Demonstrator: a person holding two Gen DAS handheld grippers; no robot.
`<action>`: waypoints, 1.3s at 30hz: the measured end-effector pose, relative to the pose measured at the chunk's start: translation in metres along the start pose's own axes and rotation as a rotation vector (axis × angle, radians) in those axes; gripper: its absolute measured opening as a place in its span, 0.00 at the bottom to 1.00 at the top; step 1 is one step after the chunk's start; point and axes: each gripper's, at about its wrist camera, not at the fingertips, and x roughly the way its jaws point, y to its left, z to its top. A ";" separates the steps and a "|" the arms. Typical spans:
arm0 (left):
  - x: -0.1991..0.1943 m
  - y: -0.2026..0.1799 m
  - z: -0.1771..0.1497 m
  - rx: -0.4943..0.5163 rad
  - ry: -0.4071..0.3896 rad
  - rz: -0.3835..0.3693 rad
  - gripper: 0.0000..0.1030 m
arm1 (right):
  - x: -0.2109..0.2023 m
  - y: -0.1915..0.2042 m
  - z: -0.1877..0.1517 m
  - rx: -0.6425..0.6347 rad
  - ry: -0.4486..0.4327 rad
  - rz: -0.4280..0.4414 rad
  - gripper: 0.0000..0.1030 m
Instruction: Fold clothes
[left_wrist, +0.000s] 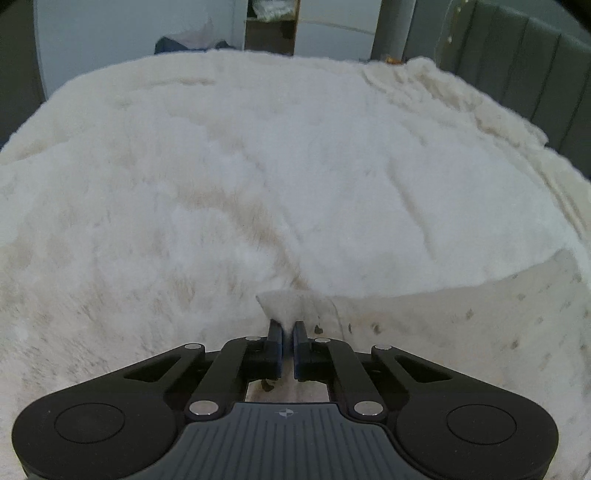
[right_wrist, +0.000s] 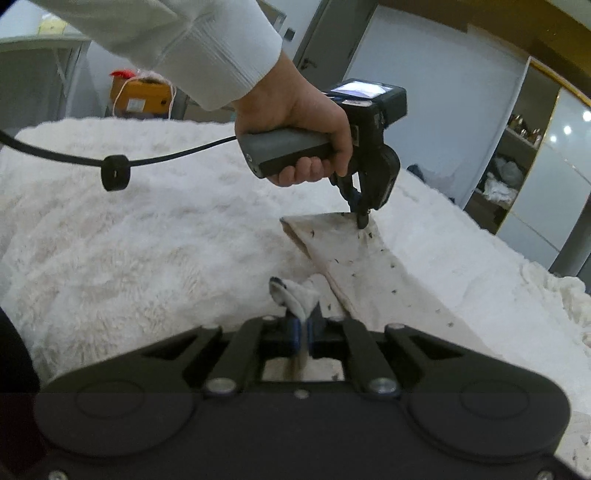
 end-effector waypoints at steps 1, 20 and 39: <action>-0.010 -0.005 0.006 0.003 -0.010 -0.005 0.04 | -0.007 -0.006 0.002 0.013 -0.016 -0.010 0.03; -0.116 -0.243 0.105 0.189 -0.144 0.016 0.03 | -0.147 -0.195 -0.059 0.431 -0.144 -0.119 0.02; 0.135 -0.535 0.081 0.575 0.078 0.049 0.04 | -0.192 -0.357 -0.250 0.813 0.006 -0.263 0.02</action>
